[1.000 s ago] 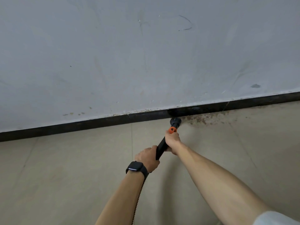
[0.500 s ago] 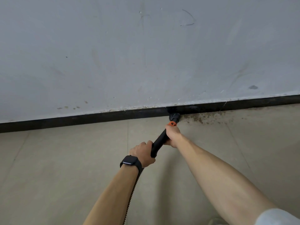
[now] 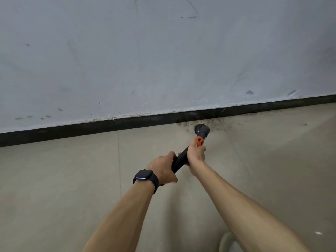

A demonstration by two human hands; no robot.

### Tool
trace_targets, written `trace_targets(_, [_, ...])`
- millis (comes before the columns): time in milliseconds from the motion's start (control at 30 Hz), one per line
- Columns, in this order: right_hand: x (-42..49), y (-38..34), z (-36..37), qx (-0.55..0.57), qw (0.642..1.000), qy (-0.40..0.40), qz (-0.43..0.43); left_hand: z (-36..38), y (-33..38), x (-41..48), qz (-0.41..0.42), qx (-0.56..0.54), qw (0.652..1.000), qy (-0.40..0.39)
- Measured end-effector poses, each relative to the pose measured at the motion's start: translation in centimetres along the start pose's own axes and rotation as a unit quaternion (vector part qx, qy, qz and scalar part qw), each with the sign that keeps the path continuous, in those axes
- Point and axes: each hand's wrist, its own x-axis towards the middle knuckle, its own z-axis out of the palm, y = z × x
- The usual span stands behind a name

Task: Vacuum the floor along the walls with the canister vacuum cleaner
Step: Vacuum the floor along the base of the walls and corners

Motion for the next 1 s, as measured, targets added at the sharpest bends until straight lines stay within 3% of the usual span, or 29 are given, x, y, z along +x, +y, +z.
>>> trace_targets(233, [-0.9,2.4,0.9,0.082,0.994,-0.045,0.052,0.7,-3.4,0.3,0.02,0.016,1.0,-0.005])
trace_targets(400, [-1.0,1.1,3.8,0.087,0.99,-0.096,0.062,-0.7,-5.6,1.1,-0.006,0.024,0.999,0.036])
trace_targets(633, [-1.8,-1.4,6.5,-0.017,0.988,-0.152,0.015,-3.3,-5.4,2.5,-0.033,0.023,0.996,0.082])
trace_targets(800, [-2.6,-4.7,4.9,-0.21,0.954,-0.211,-0.026,-4.3,-4.3,1.8,-0.033,0.008,0.996,0.081])
trace_targets(1000, [-2.6,-5.8,2.9,-0.204,0.951,-0.234,-0.005,-4.7,-2.8,-0.2,-0.01,0.011,0.997,0.074])
